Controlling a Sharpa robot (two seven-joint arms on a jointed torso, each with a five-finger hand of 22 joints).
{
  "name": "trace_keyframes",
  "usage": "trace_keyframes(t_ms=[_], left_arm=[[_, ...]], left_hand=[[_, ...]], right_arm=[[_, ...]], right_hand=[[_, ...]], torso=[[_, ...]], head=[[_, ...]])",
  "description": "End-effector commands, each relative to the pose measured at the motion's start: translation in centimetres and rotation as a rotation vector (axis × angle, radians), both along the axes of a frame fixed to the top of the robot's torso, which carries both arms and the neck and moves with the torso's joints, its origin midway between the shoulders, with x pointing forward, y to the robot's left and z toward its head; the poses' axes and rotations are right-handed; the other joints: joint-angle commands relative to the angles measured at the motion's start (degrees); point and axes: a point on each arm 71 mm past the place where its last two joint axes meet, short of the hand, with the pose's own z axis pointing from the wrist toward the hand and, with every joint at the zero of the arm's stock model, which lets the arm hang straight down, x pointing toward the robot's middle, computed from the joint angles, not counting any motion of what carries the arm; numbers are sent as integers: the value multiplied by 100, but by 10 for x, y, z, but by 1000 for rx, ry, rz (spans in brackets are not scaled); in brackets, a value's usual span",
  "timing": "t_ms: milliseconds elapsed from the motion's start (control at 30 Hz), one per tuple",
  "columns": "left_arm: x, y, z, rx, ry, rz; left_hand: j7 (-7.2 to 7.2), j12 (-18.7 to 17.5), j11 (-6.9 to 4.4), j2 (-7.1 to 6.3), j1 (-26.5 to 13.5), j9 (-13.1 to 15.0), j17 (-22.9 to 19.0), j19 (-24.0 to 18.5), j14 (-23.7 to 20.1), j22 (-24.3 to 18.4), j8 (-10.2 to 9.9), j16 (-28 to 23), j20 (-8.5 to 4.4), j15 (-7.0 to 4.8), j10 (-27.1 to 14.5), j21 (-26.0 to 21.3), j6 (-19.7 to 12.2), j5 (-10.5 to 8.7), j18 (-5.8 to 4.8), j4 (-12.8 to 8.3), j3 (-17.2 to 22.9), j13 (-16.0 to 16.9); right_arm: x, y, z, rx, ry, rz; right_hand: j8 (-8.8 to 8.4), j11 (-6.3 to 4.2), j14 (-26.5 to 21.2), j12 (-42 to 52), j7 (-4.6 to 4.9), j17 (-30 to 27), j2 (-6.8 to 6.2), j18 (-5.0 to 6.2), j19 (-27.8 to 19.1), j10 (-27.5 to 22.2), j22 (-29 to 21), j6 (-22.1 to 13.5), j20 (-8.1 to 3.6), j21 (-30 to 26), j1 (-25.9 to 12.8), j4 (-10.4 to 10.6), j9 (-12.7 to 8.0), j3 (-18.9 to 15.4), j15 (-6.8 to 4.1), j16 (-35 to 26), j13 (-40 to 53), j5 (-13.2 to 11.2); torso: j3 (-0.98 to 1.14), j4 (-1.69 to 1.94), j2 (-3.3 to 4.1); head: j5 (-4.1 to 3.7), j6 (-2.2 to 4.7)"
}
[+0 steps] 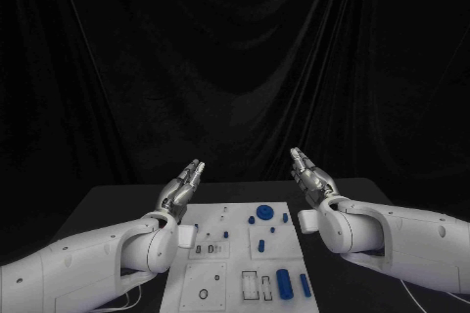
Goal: Assemble the parts on the task board
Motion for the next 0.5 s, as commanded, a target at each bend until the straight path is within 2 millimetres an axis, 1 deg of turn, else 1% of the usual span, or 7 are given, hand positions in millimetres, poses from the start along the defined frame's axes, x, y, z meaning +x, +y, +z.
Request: trace_keyframes(t_ms=[33, 200, 300, 367, 400, 433, 500], left_arm=[[3, -8, 10, -202, -30, -136], [6, -8, 12, -262, -36, -186], [7, -8, 14, -283, -39, -202], [7, -8, 14, -287, -39, -206], [7, -8, 14, -289, -39, -207], [7, 7, 14, -342, -30, -268], [6, 10, 15, -361, -16, -309]], left_hand=[[3, 30, -43, -2, 39, 5, -5, 6, 8, -5, 34, -21, -294, -604, 16, -20, 25, 18, 42, 26, -3, 5], [-5, 30, -41, -14, 52, 6, -5, 6, 8, -5, 34, -21, -241, -584, 16, -20, 34, 14, 63, 24, -8, 5], [-26, 3, -42, 4, 124, 5, -5, 6, 8, -5, 34, -21, -14, -520, 15, -20, 44, 38, 196, 25, 15, -1], [-38, -17, -50, 16, 155, 6, -5, 6, 8, -5, 34, -21, 175, -426, 15, -20, 49, 50, 258, 27, 29, -6], [-52, -27, -67, 21, 176, 6, -5, 6, 8, -5, 34, -21, 276, -331, 15, -20, 51, 65, 282, 27, 40, -8], [-65, -41, -82, 26, 199, 5, -5, 6, 8, -5, 33, -21, 377, -208, 15, -20, 44, 84, 293, 28, 53, -11], [-54, -62, -12, 50, 286, 9, -5, 6, 8, -5, 40, -21, 631, 60, 15, -20, 65, 230, 296, 29, 132, -16]], right_arm=[[0, 2, 1, 89, 21, 28], [0, 2, 1, 89, 21, 28], [0, 2, 1, 89, 21, 28], [0, 2, 1, 89, 21, 28], [0, 2, 1, 89, 21, 28], [4, 0, -1, 139, 36, 97], [5, 1, 0, 145, 36, 106]], right_hand=[[31, 24, 3, -20, 38, -9, 3, 79, -2, 14, -9, 41, -530, -22, 50, -4, 6, -29, -1189, -23, -7, 10], [39, 158, 3, 25, 137, -9, 11, 80, -2, 45, -9, 83, -367, -22, 89, -3, 14, -36, -1051, -23, 20, 13], [80, 390, 3, 124, 319, -9, -7, 76, -2, 100, -9, 210, 63, -22, 175, -9, 35, -33, -635, -23, 55, 74], [119, 471, 3, 161, 366, -9, -22, 78, -2, 121, -9, 305, 209, -22, 218, -8, 51, -30, -469, -23, 64, 96], [194, 550, 3, 253, 443, -9, -56, 74, -1, 178, -8, 436, 425, -20, 298, -11, 70, -25, -218, -23, 85, 146], [282, 724, 93, 426, 539, 41, -115, 45, 170, 312, 81, 575, 854, 116, 456, -19, 89, -2, 241, 65, 123, 197], [526, 1152, 649, 892, 693, 172, -209, 54, 899, 657, 285, 925, 1190, 523, 704, -49, 139, 27, 634, 394, 197, 225]], torso=[[-3, 2, 1], [-3, 2, 1], [-3, 2, 1], [-3, 2, 1], [-3, 2, 1], [-2, 2, 3], [-7, 2, 0]], head=[[-1, -1], [-1, -1], [-1, -1], [-1, -1], [-1, -1], [27, -259], [68, -366]])
